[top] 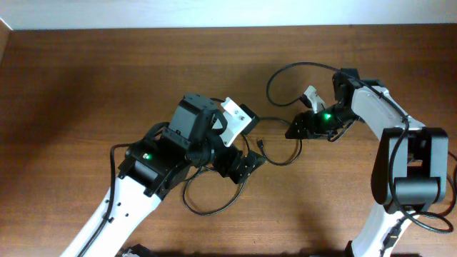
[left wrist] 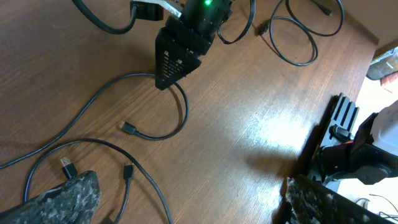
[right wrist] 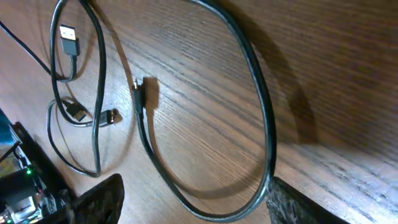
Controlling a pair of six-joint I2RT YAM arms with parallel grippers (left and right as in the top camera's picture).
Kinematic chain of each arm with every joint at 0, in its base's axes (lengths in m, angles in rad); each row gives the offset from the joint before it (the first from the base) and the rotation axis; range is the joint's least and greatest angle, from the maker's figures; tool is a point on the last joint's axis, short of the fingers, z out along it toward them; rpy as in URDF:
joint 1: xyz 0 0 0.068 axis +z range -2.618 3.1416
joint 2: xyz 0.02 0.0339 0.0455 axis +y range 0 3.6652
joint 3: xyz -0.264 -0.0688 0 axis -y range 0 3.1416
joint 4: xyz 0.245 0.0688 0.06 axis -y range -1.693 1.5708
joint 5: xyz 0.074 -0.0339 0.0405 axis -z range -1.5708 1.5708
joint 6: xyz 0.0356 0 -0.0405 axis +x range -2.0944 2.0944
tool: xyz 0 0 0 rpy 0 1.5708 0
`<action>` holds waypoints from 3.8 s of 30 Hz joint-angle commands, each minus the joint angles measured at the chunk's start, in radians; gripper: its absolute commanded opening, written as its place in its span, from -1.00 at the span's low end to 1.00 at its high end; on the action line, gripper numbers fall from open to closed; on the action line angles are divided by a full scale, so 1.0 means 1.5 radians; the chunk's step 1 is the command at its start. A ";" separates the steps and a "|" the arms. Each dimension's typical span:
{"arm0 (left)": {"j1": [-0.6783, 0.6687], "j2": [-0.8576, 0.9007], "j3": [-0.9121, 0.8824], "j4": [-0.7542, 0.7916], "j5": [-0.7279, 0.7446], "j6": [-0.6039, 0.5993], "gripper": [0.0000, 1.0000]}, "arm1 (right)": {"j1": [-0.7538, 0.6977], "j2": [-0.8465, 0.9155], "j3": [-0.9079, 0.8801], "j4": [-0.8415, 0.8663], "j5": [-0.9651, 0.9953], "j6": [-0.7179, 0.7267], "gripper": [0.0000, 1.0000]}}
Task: Untangle cables
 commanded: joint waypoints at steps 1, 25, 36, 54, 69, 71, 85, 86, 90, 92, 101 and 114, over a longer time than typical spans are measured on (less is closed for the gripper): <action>-0.002 0.000 0.008 0.001 0.000 -0.006 0.98 | 0.006 0.008 0.008 0.003 0.062 -0.008 0.78; -0.002 0.000 0.008 0.001 0.000 -0.006 0.98 | 0.007 0.008 -0.165 0.198 -0.040 0.081 -0.08; -0.002 0.000 0.008 0.001 0.000 -0.006 0.98 | -0.028 0.008 -0.196 0.320 0.144 0.371 -0.92; -0.002 0.000 0.008 0.001 0.000 -0.006 0.98 | -0.279 0.008 -0.196 0.170 0.218 0.269 0.82; -0.002 0.000 0.008 0.002 0.000 -0.006 0.98 | -0.112 -0.029 -0.034 0.172 0.143 -0.091 0.98; -0.002 0.000 0.008 0.001 0.000 -0.006 0.98 | -0.053 -0.029 -0.034 0.257 0.147 -0.124 0.98; -0.002 0.000 0.008 0.001 0.000 -0.006 0.98 | 0.068 -0.009 -0.034 0.495 0.157 -0.138 0.98; -0.002 0.000 0.008 0.001 0.000 -0.006 0.98 | 0.077 -0.004 -0.034 0.499 0.157 -0.138 0.97; -0.002 0.000 0.008 0.001 0.000 -0.006 0.98 | 0.116 0.022 -0.034 0.523 0.122 -0.137 0.98; -0.002 0.000 0.008 0.001 0.000 -0.006 0.98 | 0.135 0.031 -0.034 0.535 0.120 -0.135 0.98; -0.002 0.000 0.008 0.001 0.000 -0.006 0.98 | 0.164 0.066 -0.034 0.567 0.102 -0.125 0.99; -0.002 0.000 0.008 0.002 0.000 -0.006 0.98 | 0.164 0.115 -0.034 0.601 0.145 -0.125 0.39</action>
